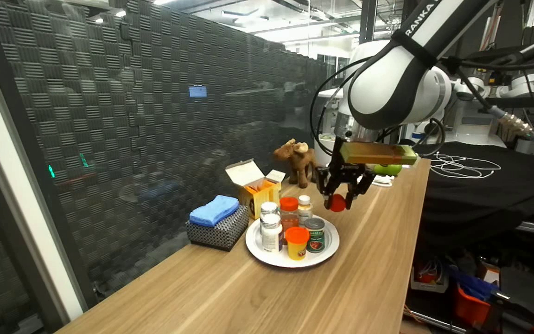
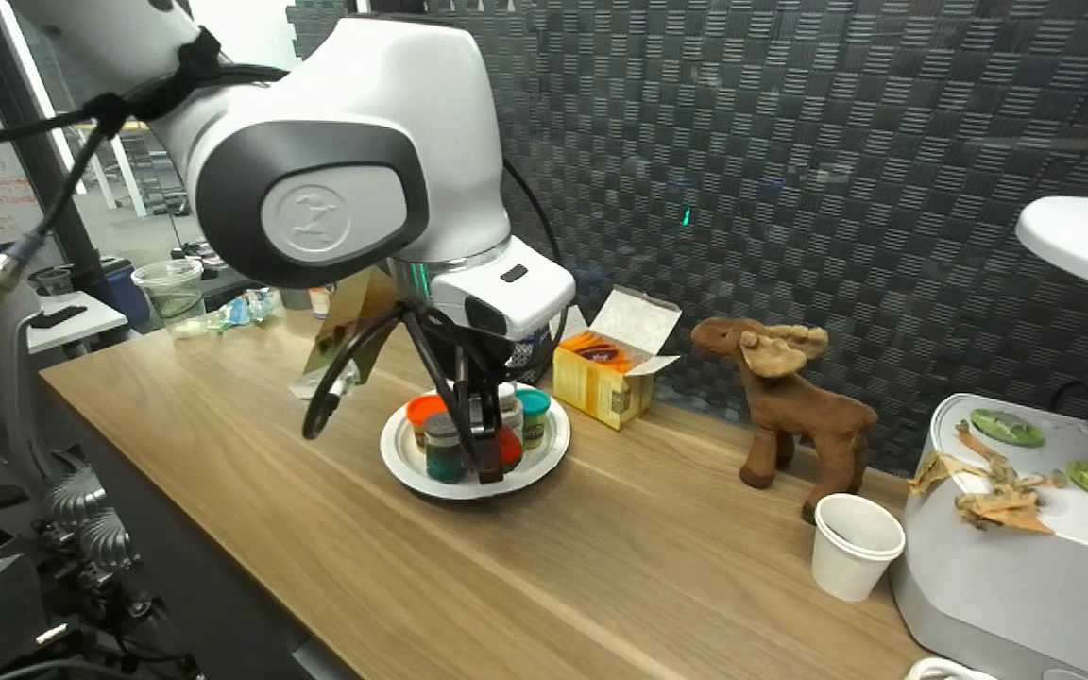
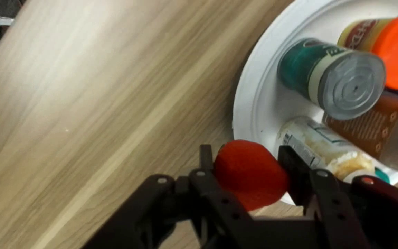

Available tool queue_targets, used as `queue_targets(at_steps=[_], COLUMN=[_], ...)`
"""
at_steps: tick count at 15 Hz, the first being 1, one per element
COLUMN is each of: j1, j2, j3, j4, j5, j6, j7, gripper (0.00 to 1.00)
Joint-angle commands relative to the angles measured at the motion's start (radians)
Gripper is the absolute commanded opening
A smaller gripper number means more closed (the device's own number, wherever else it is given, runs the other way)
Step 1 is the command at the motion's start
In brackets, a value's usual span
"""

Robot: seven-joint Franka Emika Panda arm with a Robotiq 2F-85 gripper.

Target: Put the bottles and orange plushie that are around the white plate on the white plate

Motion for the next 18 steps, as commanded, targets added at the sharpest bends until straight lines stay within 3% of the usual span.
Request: queue_targets(at_steps=[1,7,18], j1=[-0.025,-0.043,-0.084], j2=[-0.067,-0.047,-0.019], j3=[0.051,0.094,0.139], j4=[-0.063,-0.061,-0.044], j5=[0.052,0.173,0.429], j6=[0.008,0.008,0.066], j7=[-0.218,-0.457,-0.716], gripper=[0.26,0.26,0.26])
